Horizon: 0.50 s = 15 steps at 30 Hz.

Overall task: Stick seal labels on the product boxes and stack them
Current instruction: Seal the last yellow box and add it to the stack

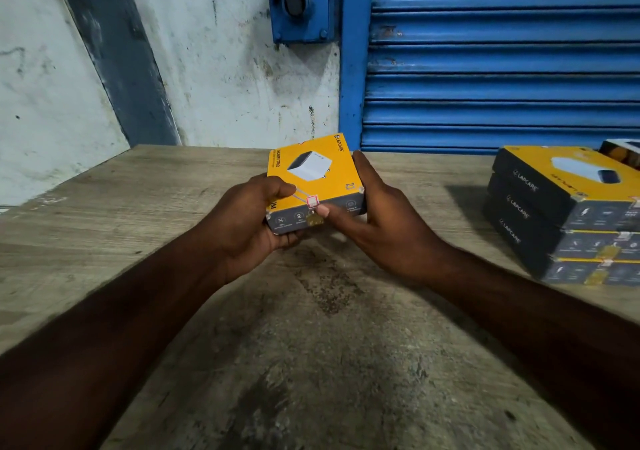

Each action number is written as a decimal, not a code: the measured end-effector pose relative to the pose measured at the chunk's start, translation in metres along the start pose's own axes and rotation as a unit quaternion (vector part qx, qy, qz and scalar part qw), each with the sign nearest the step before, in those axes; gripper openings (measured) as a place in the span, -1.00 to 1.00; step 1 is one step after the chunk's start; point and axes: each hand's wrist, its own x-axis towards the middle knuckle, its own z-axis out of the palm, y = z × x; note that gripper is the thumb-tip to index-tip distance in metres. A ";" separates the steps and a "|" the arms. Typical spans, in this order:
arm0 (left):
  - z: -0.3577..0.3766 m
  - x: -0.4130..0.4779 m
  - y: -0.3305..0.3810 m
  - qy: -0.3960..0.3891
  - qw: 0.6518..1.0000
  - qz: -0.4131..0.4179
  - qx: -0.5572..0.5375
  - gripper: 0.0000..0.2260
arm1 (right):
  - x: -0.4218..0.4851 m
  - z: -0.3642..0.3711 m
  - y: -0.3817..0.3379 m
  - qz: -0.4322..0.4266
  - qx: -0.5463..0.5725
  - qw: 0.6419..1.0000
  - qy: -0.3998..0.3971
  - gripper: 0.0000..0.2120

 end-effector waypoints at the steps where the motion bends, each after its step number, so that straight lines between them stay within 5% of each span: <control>1: 0.000 0.000 0.000 0.004 1.000 -0.001 -0.002 -0.66 | -0.001 0.000 0.000 -0.003 0.000 1.000 -0.002 -0.45; 15: 0.002 0.000 -0.001 0.006 1.000 0.029 0.000 -0.64 | -0.003 0.003 0.001 0.028 0.043 0.998 0.028 -0.32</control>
